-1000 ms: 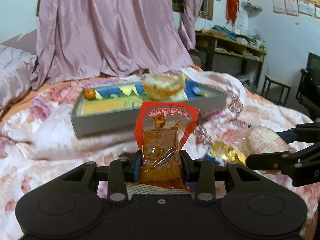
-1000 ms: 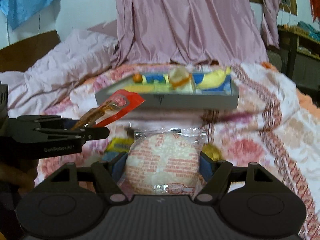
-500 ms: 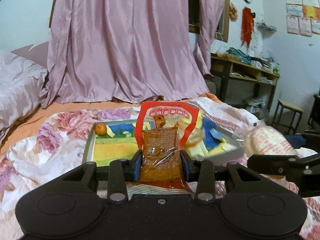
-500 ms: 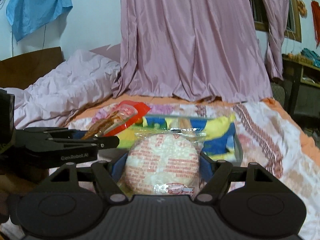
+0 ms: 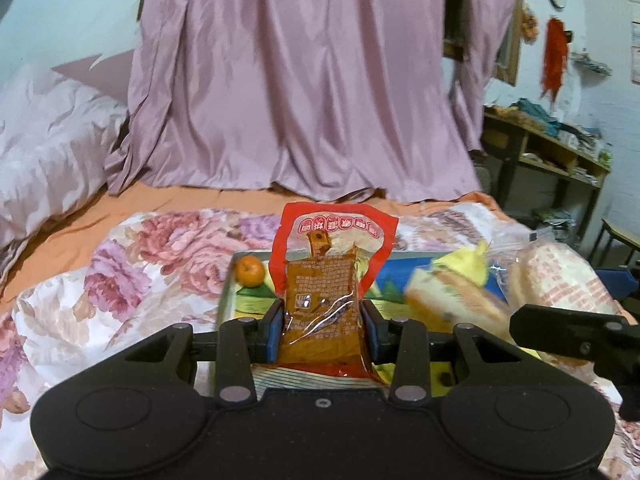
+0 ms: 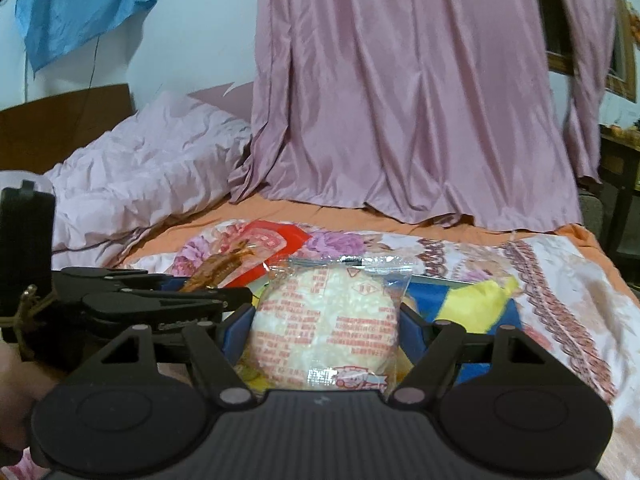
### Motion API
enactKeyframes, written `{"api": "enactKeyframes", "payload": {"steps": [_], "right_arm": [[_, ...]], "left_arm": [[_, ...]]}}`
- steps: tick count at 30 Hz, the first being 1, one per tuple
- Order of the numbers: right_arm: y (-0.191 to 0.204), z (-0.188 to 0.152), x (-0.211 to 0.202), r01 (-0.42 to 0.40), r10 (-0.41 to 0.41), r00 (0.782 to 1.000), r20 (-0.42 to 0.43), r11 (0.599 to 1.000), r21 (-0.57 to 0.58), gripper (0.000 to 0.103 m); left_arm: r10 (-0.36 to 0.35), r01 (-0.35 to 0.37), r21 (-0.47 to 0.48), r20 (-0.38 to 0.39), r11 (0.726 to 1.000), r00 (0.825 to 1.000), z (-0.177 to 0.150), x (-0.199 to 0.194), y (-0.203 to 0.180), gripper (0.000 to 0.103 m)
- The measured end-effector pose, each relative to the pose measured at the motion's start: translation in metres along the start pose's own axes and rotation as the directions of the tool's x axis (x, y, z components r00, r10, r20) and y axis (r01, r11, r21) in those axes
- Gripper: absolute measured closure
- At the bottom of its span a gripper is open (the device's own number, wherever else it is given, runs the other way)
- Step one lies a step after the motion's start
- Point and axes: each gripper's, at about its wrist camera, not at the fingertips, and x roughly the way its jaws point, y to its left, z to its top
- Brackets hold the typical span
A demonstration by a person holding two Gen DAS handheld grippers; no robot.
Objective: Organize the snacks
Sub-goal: 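Carry the red packet and the round bread over the grey tray, then lower the red packet into the tray and open the left tool while the right tool releases the round bread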
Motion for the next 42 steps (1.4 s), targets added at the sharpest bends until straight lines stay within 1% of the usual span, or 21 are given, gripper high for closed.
{"api": "enactKeyframes", "payload": {"steps": [5,9,12,14,16,19,20,23,25,27,31,35,37,39,42], "right_arm": [[0.000,0.000,0.040,-0.014,0.014,0.999,-0.041,1.000,0.000,0.026],[-0.002,-0.003,0.071,-0.034,0.034,0.995,-0.093,0.999,0.007,0.026],[-0.004,-0.009,0.087,-0.039,0.040,0.991,-0.129,0.999,0.012,0.026],[-0.007,-0.014,0.095,-0.039,0.042,0.989,-0.145,0.999,0.021,0.026],[-0.010,-0.018,0.097,-0.036,0.039,0.988,-0.152,0.999,0.022,0.026],[-0.012,-0.023,0.098,-0.029,0.028,0.986,-0.161,1.000,-0.001,0.026],[-0.012,-0.025,0.098,-0.023,0.020,0.986,-0.164,1.000,-0.016,0.026],[-0.011,-0.028,0.099,-0.011,0.002,0.985,-0.174,0.999,-0.047,0.026],[-0.008,-0.029,0.101,-0.002,-0.011,0.984,-0.178,0.997,-0.074,0.026],[-0.008,-0.030,0.103,-0.007,-0.007,0.984,-0.179,0.997,-0.077,0.026],[-0.007,-0.031,0.104,-0.006,-0.011,0.984,-0.180,0.995,-0.096,0.026],[-0.007,-0.031,0.103,-0.006,-0.013,0.983,-0.180,0.994,-0.107,0.026],[-0.007,-0.032,0.102,-0.007,-0.013,0.984,-0.180,0.994,-0.110,0.026],[-0.007,-0.032,0.102,-0.006,-0.013,0.984,-0.177,0.994,-0.108,0.025],[-0.009,-0.032,0.100,-0.002,-0.015,0.985,-0.171,0.995,-0.104,0.021]], "left_arm": [[0.025,-0.027,-0.024,-0.050,0.999,0.998,-0.006,0.032,0.019,0.062],[0.022,-0.024,-0.031,-0.073,0.999,0.997,-0.010,0.048,0.024,0.062],[0.024,-0.024,0.000,-0.084,1.000,0.996,-0.010,0.057,0.021,0.061],[0.040,-0.037,0.037,-0.102,0.999,0.994,-0.011,0.063,0.017,0.061],[0.039,-0.033,0.055,-0.117,0.998,0.992,-0.012,0.068,0.014,0.061],[0.016,-0.009,0.044,-0.164,0.999,0.986,-0.017,0.075,0.014,0.061],[0.026,-0.017,0.052,-0.173,0.998,0.985,-0.019,0.078,0.013,0.060],[0.060,-0.044,0.092,-0.174,0.995,0.983,-0.022,0.081,0.008,0.057],[0.072,-0.054,0.102,-0.178,0.993,0.981,-0.024,0.083,0.007,0.056],[0.084,-0.066,0.109,-0.174,0.992,0.981,-0.024,0.083,0.007,0.055],[0.082,-0.065,0.111,-0.166,0.992,0.983,-0.024,0.081,0.007,0.051],[0.090,-0.071,0.120,-0.162,0.990,0.983,-0.025,0.081,0.006,0.044],[0.096,-0.076,0.123,-0.165,0.989,0.982,-0.024,0.082,0.005,0.039],[0.090,-0.070,0.121,-0.171,0.990,0.981,-0.024,0.082,0.005,0.037],[0.083,-0.065,0.111,-0.172,0.992,0.982,-0.022,0.081,0.005,0.034]]}}
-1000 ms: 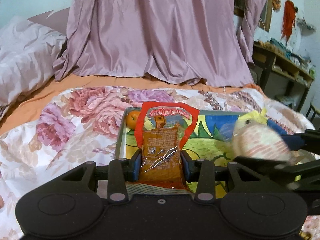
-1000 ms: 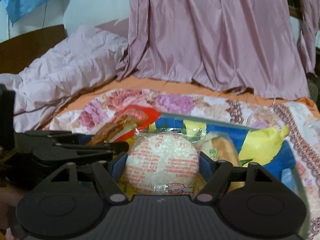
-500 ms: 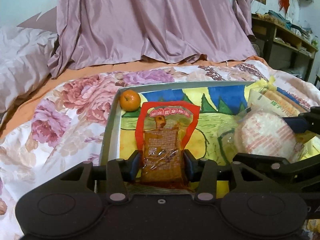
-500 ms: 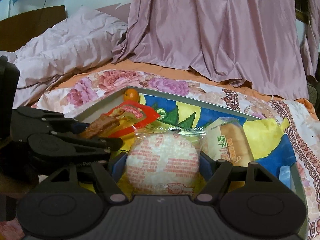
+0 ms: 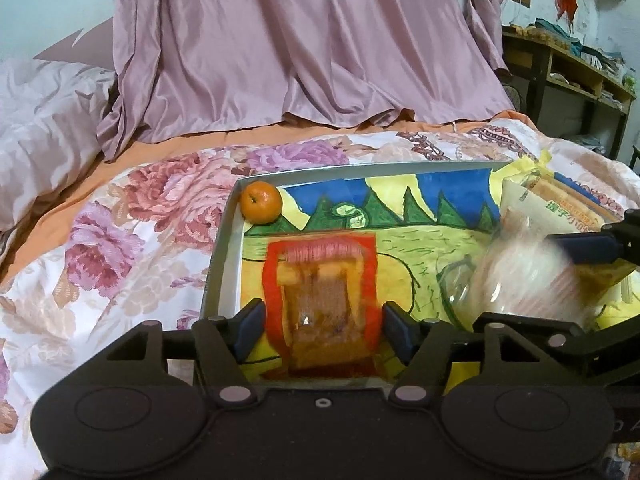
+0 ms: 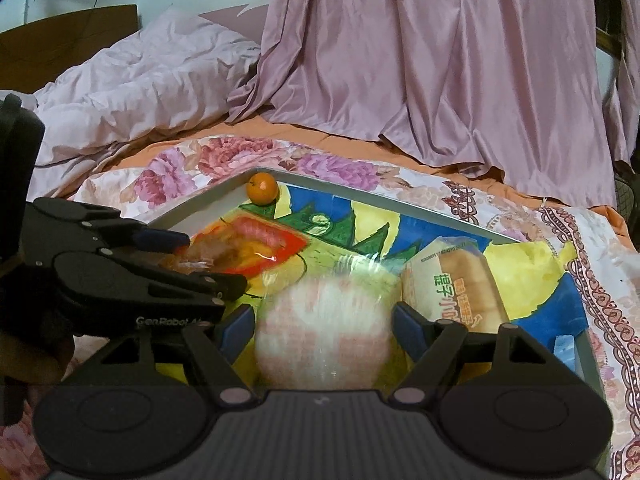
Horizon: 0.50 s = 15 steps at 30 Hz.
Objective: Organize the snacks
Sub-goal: 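Lower the red packet into the tray and open the left tool while the right tool releases the round bread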
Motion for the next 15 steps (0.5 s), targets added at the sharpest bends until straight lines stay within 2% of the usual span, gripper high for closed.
{"api": "enactKeyframes", "payload": {"steps": [3,5,8,10,15], "right_arm": [[-0.004,0.000,-0.005,0.007,-0.007,1.000,0.018,1.000,0.014,0.012],[-0.006,0.000,-0.008,0.022,-0.022,0.999,0.025,1.000,0.011,0.007],[-0.006,-0.002,-0.018,0.047,-0.047,0.998,0.046,0.999,-0.001,0.000],[-0.007,-0.003,-0.026,0.061,-0.061,0.996,0.062,0.998,-0.004,0.000],[-0.010,-0.004,-0.044,0.064,-0.064,0.995,0.082,0.998,0.002,0.000]], "left_arm": [[-0.009,0.010,-0.017,0.019,1.000,1.000,0.001,-0.004,0.001,0.027],[0.007,-0.006,-0.020,0.041,1.000,0.999,0.001,-0.009,0.001,0.015],[-0.006,0.009,-0.055,0.055,0.998,0.998,0.004,-0.013,0.006,0.008],[-0.018,0.022,-0.065,0.058,0.998,0.998,0.006,-0.016,0.005,0.001],[0.000,0.004,-0.048,0.078,0.999,0.997,0.010,-0.027,-0.003,0.001]]}}
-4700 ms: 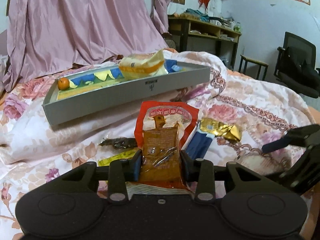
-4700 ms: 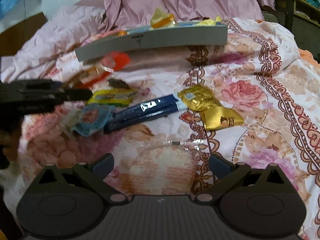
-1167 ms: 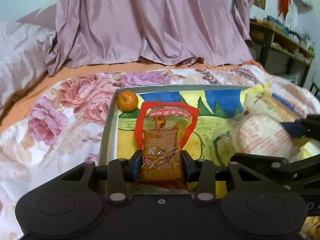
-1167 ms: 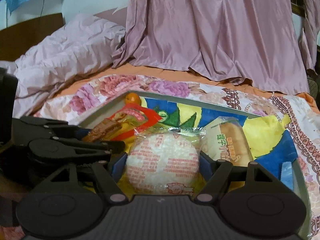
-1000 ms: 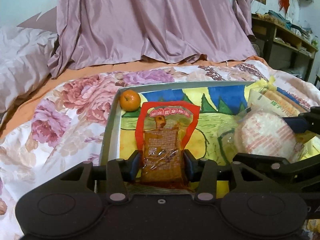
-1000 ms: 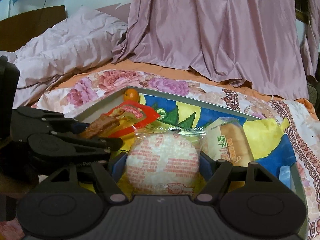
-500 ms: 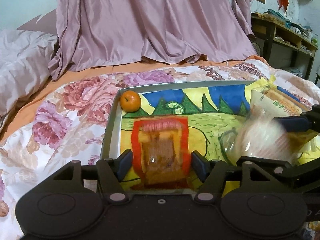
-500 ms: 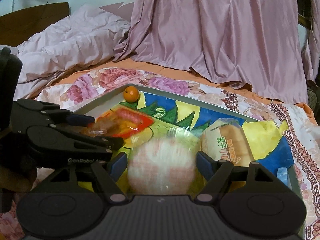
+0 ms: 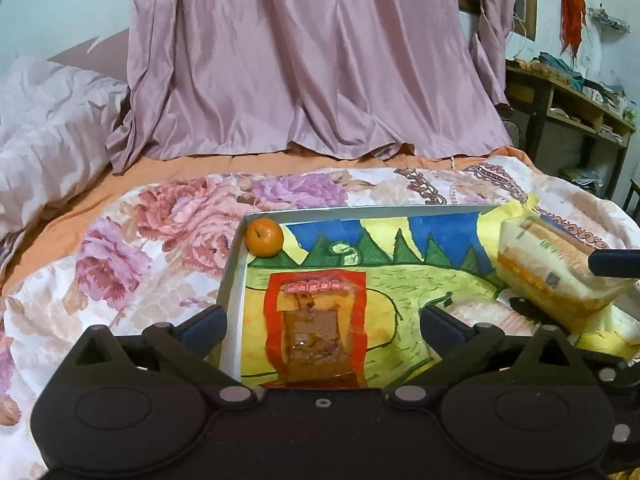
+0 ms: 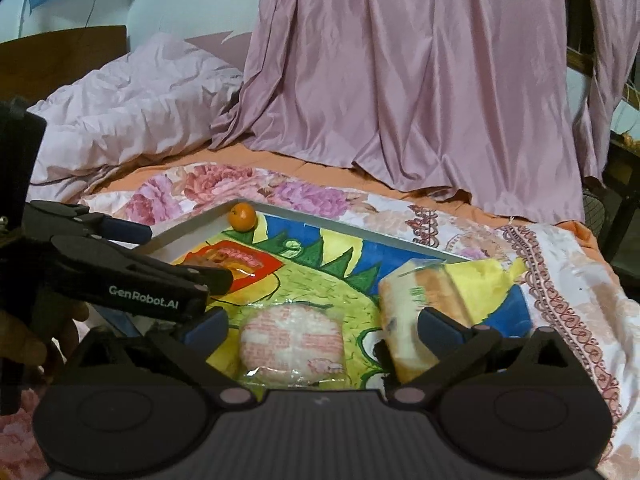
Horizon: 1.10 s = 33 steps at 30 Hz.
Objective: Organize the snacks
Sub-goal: 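Lower the red packet into the tray and open the left tool while the right tool releases the round bread, then withdraw both tools from the tray back toward the snack pile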
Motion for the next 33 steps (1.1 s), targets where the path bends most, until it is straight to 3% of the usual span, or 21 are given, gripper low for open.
{"api": "enactKeyframes", "payload": {"steps": [8,23,33], "right_arm": [[-0.003,-0.001,-0.035,-0.030,0.028,0.999,0.041,0.999,0.037,0.000],[0.002,-0.015,-0.121,-0.077,0.062,0.991,0.122,0.990,0.120,0.000],[-0.002,-0.054,-0.167,-0.072,0.051,0.993,0.110,0.977,0.198,0.000]], "left_arm": [[0.021,-0.021,-0.012,0.018,1.000,1.000,-0.001,-0.027,0.002,0.001],[0.017,-0.017,-0.006,0.054,1.000,0.998,-0.028,-0.116,-0.009,0.001],[0.017,-0.019,0.034,0.054,0.999,0.998,-0.066,-0.172,-0.020,0.001]]}}
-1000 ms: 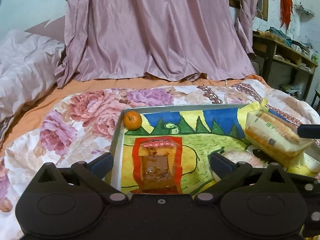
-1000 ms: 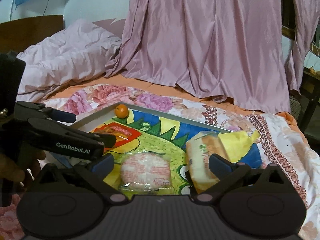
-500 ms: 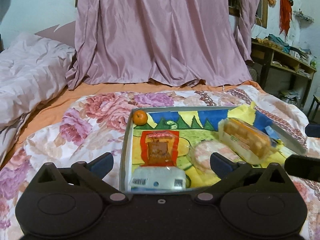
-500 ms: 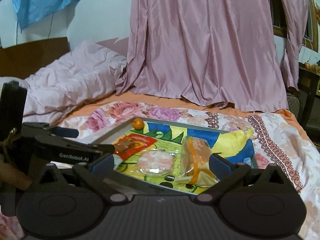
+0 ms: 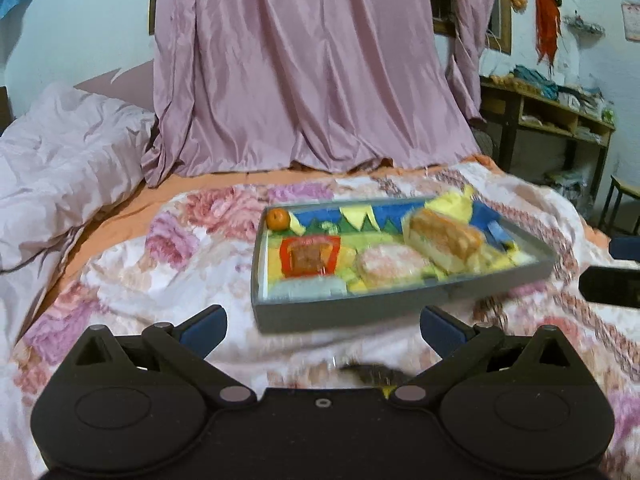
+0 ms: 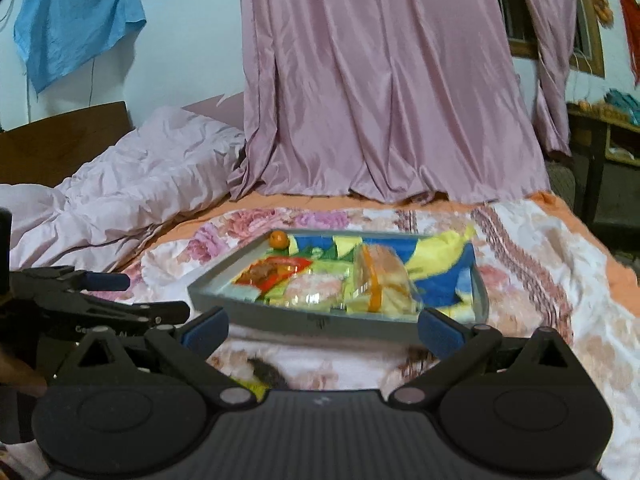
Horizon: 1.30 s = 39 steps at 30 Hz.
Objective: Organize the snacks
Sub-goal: 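Withdraw both tools from the tray back toward the snack pile, then grasp the blue cartoon-printed packet with the left tool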
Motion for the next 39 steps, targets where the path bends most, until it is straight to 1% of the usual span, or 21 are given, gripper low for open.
{"api": "enactKeyframes", "payload": {"steps": [9,13,17,23,26,31,35,39], "right_arm": [[-0.005,-0.046,-0.026,0.002,0.002,0.998,-0.060,0.998,0.061,0.000],[-0.008,-0.060,-0.030,0.009,-0.002,0.996,-0.084,0.997,0.083,0.000],[-0.009,-0.068,-0.031,0.010,-0.001,0.995,-0.103,0.996,0.090,0.000],[-0.012,-0.075,-0.026,0.007,0.006,0.993,-0.122,0.995,0.100,0.000],[-0.014,-0.076,-0.023,0.012,0.001,0.993,-0.120,0.995,0.103,0.000],[-0.021,-0.079,-0.019,0.017,-0.002,0.992,-0.127,0.994,0.111,0.000],[-0.026,-0.081,-0.016,0.021,-0.004,0.991,-0.134,0.992,0.125,0.000],[-0.029,-0.083,-0.013,0.019,0.000,0.990,-0.140,0.990,0.138,0.000]], "left_arm": [[-0.037,0.036,-0.014,-0.075,0.999,0.997,-0.060,-0.023,-0.017,0.001],[-0.049,0.048,-0.011,-0.113,0.999,0.992,-0.087,-0.021,-0.024,0.001],[-0.061,0.062,-0.002,-0.117,0.998,0.991,-0.106,-0.017,-0.029,0.001],[-0.110,0.111,-0.001,-0.114,0.994,0.987,-0.112,-0.004,-0.041,0.001],[-0.135,0.133,-0.029,-0.127,0.991,0.983,-0.109,0.009,-0.047,0.001],[-0.141,0.133,-0.055,-0.169,0.990,0.976,-0.112,0.036,-0.056,0.001],[-0.120,0.114,-0.044,-0.168,0.993,0.979,-0.115,0.049,-0.060,0.001],[-0.115,0.108,-0.045,-0.170,0.993,0.979,-0.116,0.057,-0.059,0.001]]}}
